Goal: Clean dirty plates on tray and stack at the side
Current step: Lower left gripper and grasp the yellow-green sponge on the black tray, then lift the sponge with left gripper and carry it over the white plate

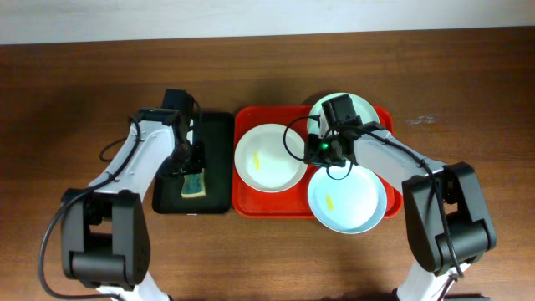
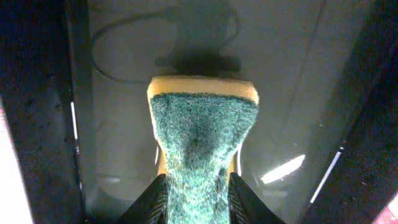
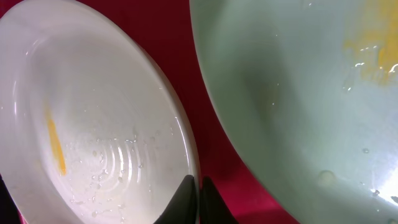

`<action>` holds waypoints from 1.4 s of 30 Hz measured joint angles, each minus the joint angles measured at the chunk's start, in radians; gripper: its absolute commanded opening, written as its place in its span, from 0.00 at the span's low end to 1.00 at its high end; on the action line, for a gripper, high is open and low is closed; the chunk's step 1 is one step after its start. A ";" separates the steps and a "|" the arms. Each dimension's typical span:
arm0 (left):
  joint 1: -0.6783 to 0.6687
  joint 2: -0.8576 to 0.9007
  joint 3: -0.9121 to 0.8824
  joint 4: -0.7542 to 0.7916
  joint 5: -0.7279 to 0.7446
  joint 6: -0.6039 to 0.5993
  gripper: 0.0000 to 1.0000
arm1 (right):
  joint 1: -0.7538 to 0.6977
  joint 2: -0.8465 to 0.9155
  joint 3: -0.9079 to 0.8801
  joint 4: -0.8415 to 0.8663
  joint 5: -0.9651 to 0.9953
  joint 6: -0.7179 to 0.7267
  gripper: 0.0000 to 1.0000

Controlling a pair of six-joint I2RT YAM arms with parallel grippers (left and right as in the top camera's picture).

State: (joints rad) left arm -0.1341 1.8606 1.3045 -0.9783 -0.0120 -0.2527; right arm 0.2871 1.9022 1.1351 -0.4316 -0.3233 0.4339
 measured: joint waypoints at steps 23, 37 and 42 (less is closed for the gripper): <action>0.000 0.036 -0.072 0.080 -0.003 0.019 0.29 | 0.000 0.000 0.000 0.000 0.000 0.000 0.05; 0.000 0.035 -0.121 0.132 0.005 0.026 0.00 | 0.000 0.000 0.000 0.000 0.001 -0.002 0.21; 0.000 0.002 -0.116 0.090 0.001 0.026 0.00 | 0.000 0.000 0.000 -0.001 0.008 0.001 0.11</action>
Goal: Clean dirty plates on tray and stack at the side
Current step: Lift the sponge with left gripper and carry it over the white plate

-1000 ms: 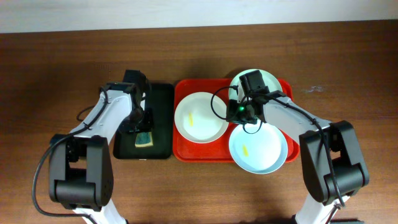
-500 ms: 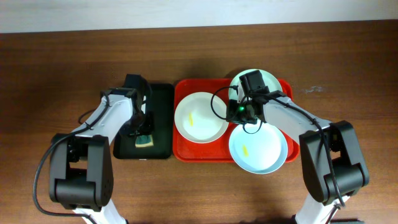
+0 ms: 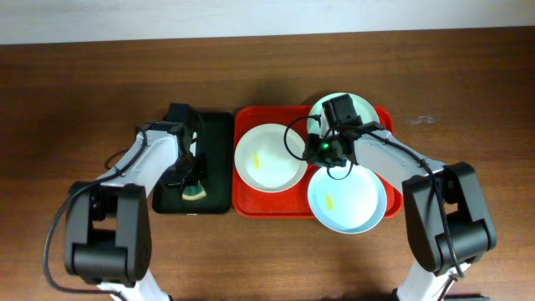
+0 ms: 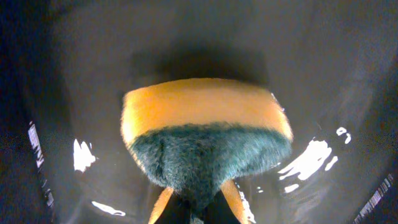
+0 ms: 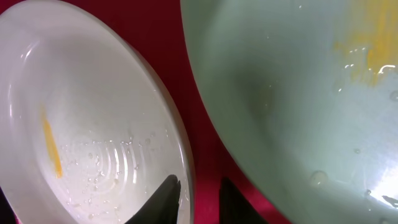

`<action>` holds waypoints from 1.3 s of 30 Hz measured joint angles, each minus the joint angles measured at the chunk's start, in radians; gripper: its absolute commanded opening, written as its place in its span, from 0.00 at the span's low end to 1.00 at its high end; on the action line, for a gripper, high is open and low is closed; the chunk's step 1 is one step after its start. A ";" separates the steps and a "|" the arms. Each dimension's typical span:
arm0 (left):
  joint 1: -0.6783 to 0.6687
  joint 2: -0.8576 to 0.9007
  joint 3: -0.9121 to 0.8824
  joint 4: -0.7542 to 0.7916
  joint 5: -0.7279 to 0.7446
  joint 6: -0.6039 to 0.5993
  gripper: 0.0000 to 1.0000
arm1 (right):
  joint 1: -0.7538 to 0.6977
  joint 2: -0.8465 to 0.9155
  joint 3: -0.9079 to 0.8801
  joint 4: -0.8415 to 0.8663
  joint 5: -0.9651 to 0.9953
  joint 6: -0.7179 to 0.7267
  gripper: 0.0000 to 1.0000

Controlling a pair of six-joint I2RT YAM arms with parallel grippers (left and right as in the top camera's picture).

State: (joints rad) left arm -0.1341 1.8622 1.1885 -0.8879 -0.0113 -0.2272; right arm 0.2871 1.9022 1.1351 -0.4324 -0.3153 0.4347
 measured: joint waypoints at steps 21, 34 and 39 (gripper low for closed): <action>0.000 -0.353 0.021 -0.040 -0.004 0.004 0.00 | 0.000 0.000 0.050 -0.178 -0.042 -0.001 0.04; 0.000 -0.256 0.232 -0.200 -0.004 0.005 0.00 | 0.000 0.000 0.060 -0.159 -0.042 -0.048 0.23; 0.000 -0.102 0.413 -0.269 0.051 0.072 0.00 | 0.000 0.000 0.060 -0.158 -0.042 -0.052 0.21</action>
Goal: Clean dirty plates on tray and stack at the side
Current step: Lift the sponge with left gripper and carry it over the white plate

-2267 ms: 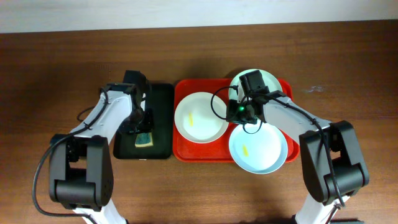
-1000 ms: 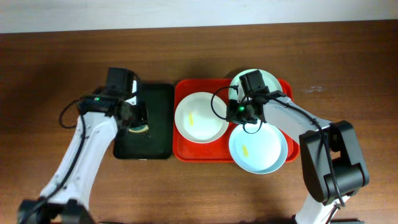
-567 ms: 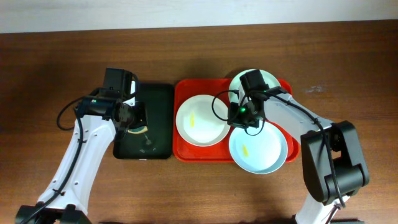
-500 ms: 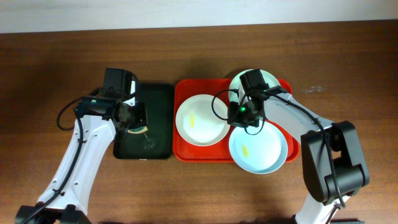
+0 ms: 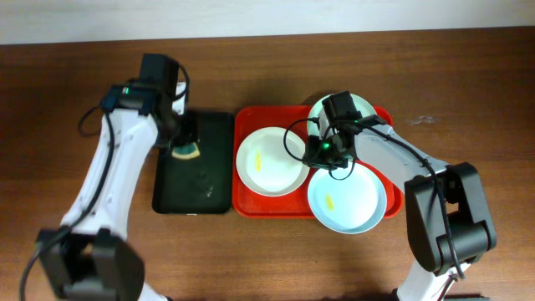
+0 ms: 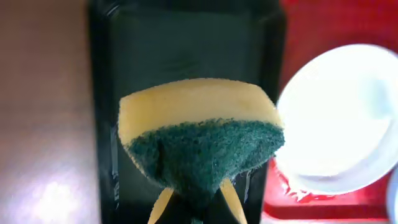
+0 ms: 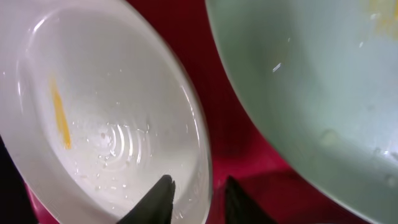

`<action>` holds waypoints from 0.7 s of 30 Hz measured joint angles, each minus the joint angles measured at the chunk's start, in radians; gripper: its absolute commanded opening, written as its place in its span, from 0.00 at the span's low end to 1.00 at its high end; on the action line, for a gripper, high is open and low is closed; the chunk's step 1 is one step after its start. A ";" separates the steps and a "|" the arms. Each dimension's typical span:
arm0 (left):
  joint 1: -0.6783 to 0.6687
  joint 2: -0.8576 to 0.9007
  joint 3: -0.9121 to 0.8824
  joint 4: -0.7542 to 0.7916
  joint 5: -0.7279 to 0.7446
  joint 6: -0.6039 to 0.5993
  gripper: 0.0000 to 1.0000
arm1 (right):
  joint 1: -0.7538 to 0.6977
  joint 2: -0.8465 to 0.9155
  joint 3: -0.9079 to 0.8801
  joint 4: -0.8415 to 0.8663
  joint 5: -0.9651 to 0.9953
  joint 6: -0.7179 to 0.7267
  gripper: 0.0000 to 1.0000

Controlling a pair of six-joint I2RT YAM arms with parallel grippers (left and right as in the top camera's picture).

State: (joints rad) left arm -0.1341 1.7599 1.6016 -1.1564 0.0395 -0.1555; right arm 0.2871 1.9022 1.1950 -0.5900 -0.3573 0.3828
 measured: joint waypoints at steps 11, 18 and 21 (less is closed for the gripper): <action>0.000 0.230 0.042 0.005 0.119 0.055 0.00 | 0.000 0.000 0.000 0.002 0.000 0.000 0.23; 0.000 0.249 0.042 0.005 0.153 0.060 0.00 | 0.000 0.001 0.000 0.018 0.000 -0.002 0.25; 0.000 0.249 0.042 0.005 0.182 0.063 0.00 | 0.000 0.001 0.000 0.036 0.000 -0.002 0.19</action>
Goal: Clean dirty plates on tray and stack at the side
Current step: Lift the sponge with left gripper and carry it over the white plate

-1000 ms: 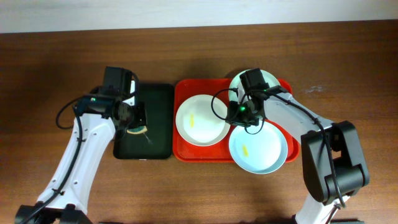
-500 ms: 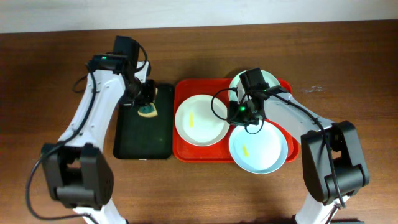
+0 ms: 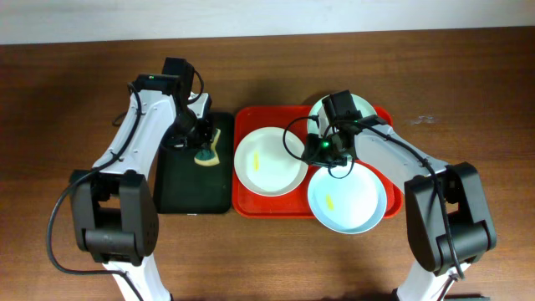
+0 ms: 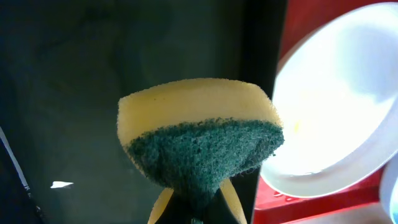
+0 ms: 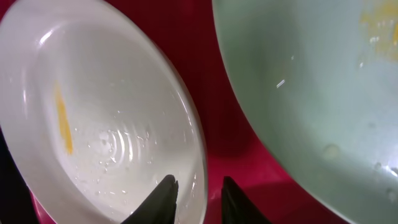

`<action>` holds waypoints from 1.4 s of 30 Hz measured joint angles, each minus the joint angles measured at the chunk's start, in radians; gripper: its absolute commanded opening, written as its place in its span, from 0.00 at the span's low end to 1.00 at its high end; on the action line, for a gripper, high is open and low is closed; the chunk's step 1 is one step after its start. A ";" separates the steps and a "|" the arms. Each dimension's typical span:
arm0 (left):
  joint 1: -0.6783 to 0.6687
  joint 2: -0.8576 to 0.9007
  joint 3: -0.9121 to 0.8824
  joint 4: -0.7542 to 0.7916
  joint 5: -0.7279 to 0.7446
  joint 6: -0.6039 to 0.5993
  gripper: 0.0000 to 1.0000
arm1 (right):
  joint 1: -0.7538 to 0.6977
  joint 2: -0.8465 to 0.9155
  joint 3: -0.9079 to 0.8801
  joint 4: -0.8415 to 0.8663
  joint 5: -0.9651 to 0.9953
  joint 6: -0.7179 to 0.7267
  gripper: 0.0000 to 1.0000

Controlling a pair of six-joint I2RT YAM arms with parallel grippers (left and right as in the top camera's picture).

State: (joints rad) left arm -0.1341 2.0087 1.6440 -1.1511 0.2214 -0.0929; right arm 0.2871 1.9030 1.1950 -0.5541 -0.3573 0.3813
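A white plate (image 3: 269,159) with a yellow smear lies on the left of the red tray (image 3: 247,205). My left gripper (image 3: 203,144) is shut on a yellow-and-green sponge (image 4: 199,134), held above the right edge of the black tray (image 3: 180,188), next to the white plate (image 4: 336,118). My right gripper (image 5: 199,194) is open, its fingers (image 5: 166,193) astride the white plate's (image 5: 106,118) right rim. A pale green plate (image 5: 311,93) with yellow residue lies at the tray's back right. A light blue plate (image 3: 347,201) with a yellow smear sits at the front right.
The black tray (image 4: 93,93) holds a film of water and lies against the red tray's left side. Brown tabletop (image 3: 468,92) surrounds both trays. The right arm (image 3: 384,150) reaches over the green and blue plates.
My left gripper, still holding the sponge, has moved from the black tray's back left to its right edge beside the white plate. The right gripper has barely moved.
First the sponge was pressed down in the black tray and my right fingers were together at the white plate's rim. Then the right fingers stood apart over that rim. The sponge was later held above the tray, and now hangs by the white plate.
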 measured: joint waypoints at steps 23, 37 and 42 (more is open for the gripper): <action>-0.119 0.000 0.000 0.163 0.150 -0.037 0.00 | -0.001 0.000 -0.010 0.008 0.007 -0.004 0.20; -0.198 0.045 0.000 0.173 0.047 -0.136 0.00 | 0.009 0.000 -0.013 0.008 0.007 0.000 0.26; -0.198 0.045 0.000 0.176 0.042 -0.136 0.00 | 0.044 0.000 -0.013 0.006 0.045 0.000 0.24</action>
State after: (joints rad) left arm -0.3317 2.0541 1.6440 -0.9752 0.2634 -0.2291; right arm 0.3309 1.9034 1.1816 -0.5480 -0.3122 0.3809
